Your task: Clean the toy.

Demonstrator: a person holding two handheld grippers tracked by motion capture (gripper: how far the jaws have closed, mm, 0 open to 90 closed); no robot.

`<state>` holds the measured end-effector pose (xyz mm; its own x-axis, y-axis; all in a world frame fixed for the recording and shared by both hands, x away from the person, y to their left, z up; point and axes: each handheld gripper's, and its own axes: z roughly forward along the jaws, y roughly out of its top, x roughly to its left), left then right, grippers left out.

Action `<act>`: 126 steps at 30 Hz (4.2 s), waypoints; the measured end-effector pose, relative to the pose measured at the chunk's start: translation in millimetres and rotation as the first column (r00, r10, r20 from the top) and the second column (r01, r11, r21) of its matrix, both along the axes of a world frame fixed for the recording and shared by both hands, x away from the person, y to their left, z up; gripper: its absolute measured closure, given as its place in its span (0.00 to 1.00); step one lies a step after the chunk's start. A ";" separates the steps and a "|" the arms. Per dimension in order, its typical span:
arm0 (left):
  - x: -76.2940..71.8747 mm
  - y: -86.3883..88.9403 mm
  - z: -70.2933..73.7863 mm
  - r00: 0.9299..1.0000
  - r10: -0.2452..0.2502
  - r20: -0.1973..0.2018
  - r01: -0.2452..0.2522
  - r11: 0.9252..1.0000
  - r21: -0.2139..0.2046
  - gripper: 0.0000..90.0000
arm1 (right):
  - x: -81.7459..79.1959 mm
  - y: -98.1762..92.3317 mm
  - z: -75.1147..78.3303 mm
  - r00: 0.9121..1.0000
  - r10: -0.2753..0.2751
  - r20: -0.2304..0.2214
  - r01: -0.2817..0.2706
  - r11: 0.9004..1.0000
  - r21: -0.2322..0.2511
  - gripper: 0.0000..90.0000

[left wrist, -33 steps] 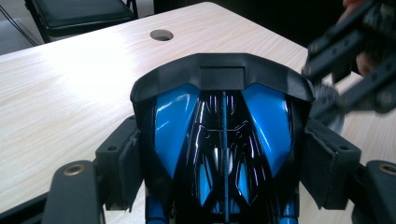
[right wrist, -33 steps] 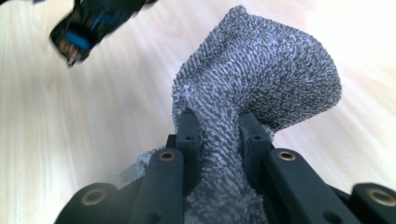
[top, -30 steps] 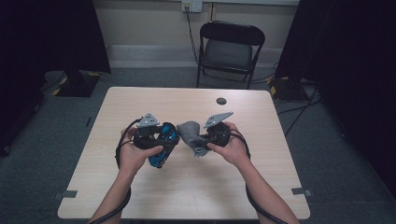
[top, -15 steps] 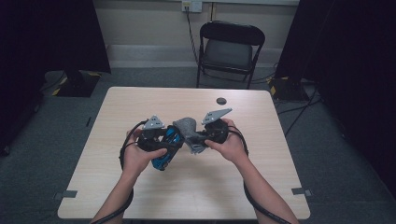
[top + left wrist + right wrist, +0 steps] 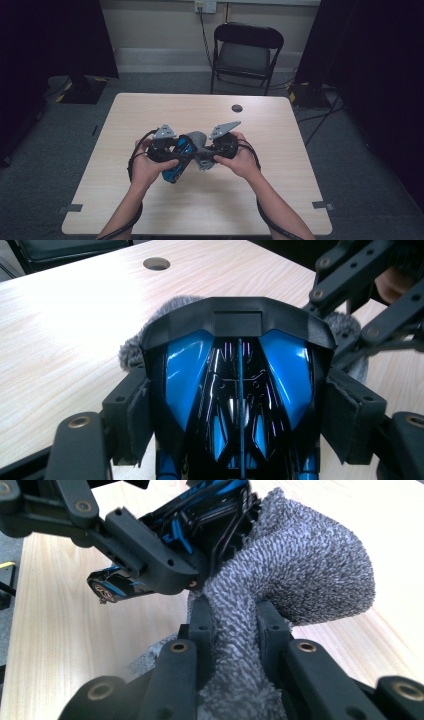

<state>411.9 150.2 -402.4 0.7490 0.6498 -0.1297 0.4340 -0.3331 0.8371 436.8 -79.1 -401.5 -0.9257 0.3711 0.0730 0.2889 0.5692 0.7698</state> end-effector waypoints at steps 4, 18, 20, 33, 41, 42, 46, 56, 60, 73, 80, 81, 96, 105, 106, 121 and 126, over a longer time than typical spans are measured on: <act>0.1 0.2 1.0 1.000 0.006 0.003 -0.006 1.000 -0.003 0.28 | -2.3 3.9 -5.1 1.000 0.010 -0.010 -0.010 1.000 0.005 0.83; 0.5 3.7 2.4 1.000 0.023 0.006 -0.022 1.000 -0.007 0.28 | -6.9 13.9 -15.1 0.999 0.030 -0.041 -0.029 0.999 0.030 0.83; 0.1 3.8 3.0 1.000 0.027 0.010 -0.027 0.999 -0.016 0.28 | -8.2 15.5 -17.6 0.998 0.041 -0.051 -0.040 0.999 0.027 0.83; 1.0 7.5 4.0 0.999 0.040 0.008 -0.040 0.999 -0.027 0.28 | -21.5 33.3 -36.3 0.992 0.090 -0.086 -0.087 0.995 0.040 0.83; 1.4 10.7 4.9 0.999 0.054 0.007 -0.053 0.998 -0.036 0.28 | -28.3 42.8 -44.6 0.989 0.110 -0.100 -0.107 0.993 0.040 0.83; 1.5 11.1 5.1 0.999 0.054 0.005 -0.054 0.998 -0.035 0.28 | -29.3 43.7 -45.2 0.988 0.115 -0.104 -0.112 0.993 0.039 0.83; 1.5 11.8 5.9 0.998 0.059 0.010 -0.059 0.997 -0.040 0.28 | -32.7 48.1 -46.9 0.986 0.128 -0.104 -0.125 0.992 0.034 0.83; 1.9 14.5 6.9 0.997 0.072 0.015 -0.072 0.997 -0.043 0.28 | -41.5 59.1 -55.5 0.979 0.169 -0.117 -0.169 0.986 0.014 0.83; 2.0 16.8 7.3 0.996 0.083 0.018 -0.082 0.996 -0.046 0.28 | -45.0 62.4 -57.7 0.975 0.191 -0.116 -0.192 0.981 0.001 0.83; 2.4 24.6 9.7 0.992 0.122 0.035 -0.120 0.992 -0.047 0.28 | -49.0 55.6 -51.9 0.972 0.214 -0.098 -0.220 0.974 -0.059 0.83; 2.6 25.0 9.3 0.992 0.120 0.032 -0.119 0.992 -0.043 0.28 | -36.6 35.6 -44.9 0.985 0.154 -0.083 -0.160 0.984 -0.075 0.83; 2.6 24.6 9.2 0.992 0.119 0.031 -0.117 0.992 -0.042 0.28 | -34.0 32.1 -42.6 0.987 0.139 -0.080 -0.146 0.986 -0.080 0.83; 2.1 15.9 4.6 0.996 0.084 0.017 -0.083 0.996 -0.035 0.28 | 1.0 -11.7 -7.3 0.999 -0.034 -0.014 0.033 0.998 -0.045 0.83; 0.9 9.0 2.8 0.998 0.057 0.017 -0.057 0.998 -0.019 0.28 | 6.3 -13.6 1.1 0.998 -0.066 0.019 0.066 0.998 -0.023 0.83; 1.1 8.9 2.3 0.998 0.055 0.019 -0.054 0.998 -0.017 0.28 | 6.6 -13.2 1.7 0.998 -0.066 0.018 0.067 0.998 -0.020 0.83; 1.8 6.4 -2.1 0.999 0.042 0.005 -0.042 0.999 0.004 0.28 | 3.0 -2.4 5.9 0.999 -0.024 0.026 0.025 1.000 -0.005 0.83; 1.7 6.5 -1.9 0.999 0.044 0.003 -0.044 0.999 0.002 0.28 | 1.9 0.1 4.7 1.000 -0.020 0.023 0.020 1.000 -0.006 0.83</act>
